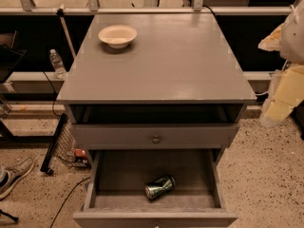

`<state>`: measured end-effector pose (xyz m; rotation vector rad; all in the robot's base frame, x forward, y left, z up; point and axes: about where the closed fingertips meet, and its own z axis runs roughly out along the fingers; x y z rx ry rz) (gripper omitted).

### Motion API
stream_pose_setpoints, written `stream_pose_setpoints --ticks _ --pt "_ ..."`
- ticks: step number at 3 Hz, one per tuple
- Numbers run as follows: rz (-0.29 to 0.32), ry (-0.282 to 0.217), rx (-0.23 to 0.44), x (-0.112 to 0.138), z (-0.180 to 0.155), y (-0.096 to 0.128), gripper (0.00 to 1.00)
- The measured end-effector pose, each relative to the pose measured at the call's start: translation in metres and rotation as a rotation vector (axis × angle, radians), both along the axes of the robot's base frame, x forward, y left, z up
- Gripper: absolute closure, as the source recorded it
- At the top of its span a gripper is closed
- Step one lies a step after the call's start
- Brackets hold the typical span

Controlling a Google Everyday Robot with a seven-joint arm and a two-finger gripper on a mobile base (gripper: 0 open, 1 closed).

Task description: Pick green can from middle drawer and place on counter

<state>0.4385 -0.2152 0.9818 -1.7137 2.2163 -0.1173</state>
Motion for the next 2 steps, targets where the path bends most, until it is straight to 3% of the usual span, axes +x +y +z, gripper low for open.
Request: stream_pose_setpoints --ticks 2 --pt "-0.001 0.007 -0.014 -0.0026 -0.0088 0.0004 0.00"
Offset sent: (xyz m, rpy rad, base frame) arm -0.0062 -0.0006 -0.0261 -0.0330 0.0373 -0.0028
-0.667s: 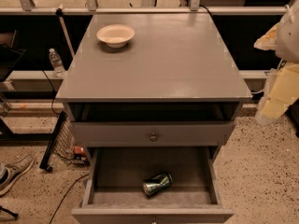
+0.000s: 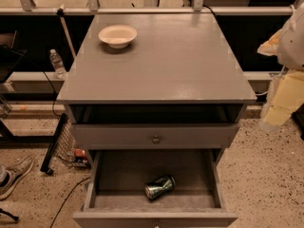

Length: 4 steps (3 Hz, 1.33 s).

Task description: Pick green can from middle drawer and place on counter

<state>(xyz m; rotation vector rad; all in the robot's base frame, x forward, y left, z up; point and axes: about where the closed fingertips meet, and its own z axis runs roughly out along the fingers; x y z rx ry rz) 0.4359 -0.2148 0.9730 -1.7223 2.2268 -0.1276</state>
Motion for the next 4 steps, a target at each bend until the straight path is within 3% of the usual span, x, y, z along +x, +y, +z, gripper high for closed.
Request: stream_pose_setpoints --ticks 1,3,4 --pt "-0.021 0.027 -0.035 -0.005 -0.030 -0.002 0.00" --pt "-0.082 0.099 -0.061 -0.020 -0.129 -0.009 0.00" --pt "-0.082 0.099 -0.061 -0.020 -0.129 -0.009 0.00"
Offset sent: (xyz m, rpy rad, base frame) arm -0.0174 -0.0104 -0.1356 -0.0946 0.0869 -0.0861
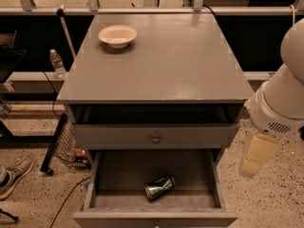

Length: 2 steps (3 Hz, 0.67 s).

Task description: Pick green can from middle drawer and place on counter

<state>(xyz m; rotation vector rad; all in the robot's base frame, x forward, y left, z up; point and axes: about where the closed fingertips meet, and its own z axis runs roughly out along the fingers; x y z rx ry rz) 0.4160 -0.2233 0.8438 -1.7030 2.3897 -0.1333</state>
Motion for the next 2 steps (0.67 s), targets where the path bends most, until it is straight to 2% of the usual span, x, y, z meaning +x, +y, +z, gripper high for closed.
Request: stream_pose_setpoints --ticks 2 --pt "-0.090 0.056 -0.035 0.003 -0.063 -0.019 0.00"
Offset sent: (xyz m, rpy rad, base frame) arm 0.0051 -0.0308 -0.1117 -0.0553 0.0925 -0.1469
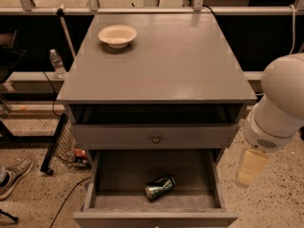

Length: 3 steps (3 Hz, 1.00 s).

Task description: Pick green can from middle drawer and place on counter

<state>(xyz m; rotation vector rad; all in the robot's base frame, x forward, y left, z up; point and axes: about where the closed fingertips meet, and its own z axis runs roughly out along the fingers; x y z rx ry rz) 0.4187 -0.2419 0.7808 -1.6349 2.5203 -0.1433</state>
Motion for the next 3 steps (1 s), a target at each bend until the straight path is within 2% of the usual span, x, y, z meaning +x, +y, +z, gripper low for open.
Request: stream_pose_setpoints --ticks 2,3 --pt "-0.042 0.032 0.036 0.006 -0.064 -0.001 0.00" --pt "-0.046 0.036 0.095 0.010 -0.092 0.009 0.00"
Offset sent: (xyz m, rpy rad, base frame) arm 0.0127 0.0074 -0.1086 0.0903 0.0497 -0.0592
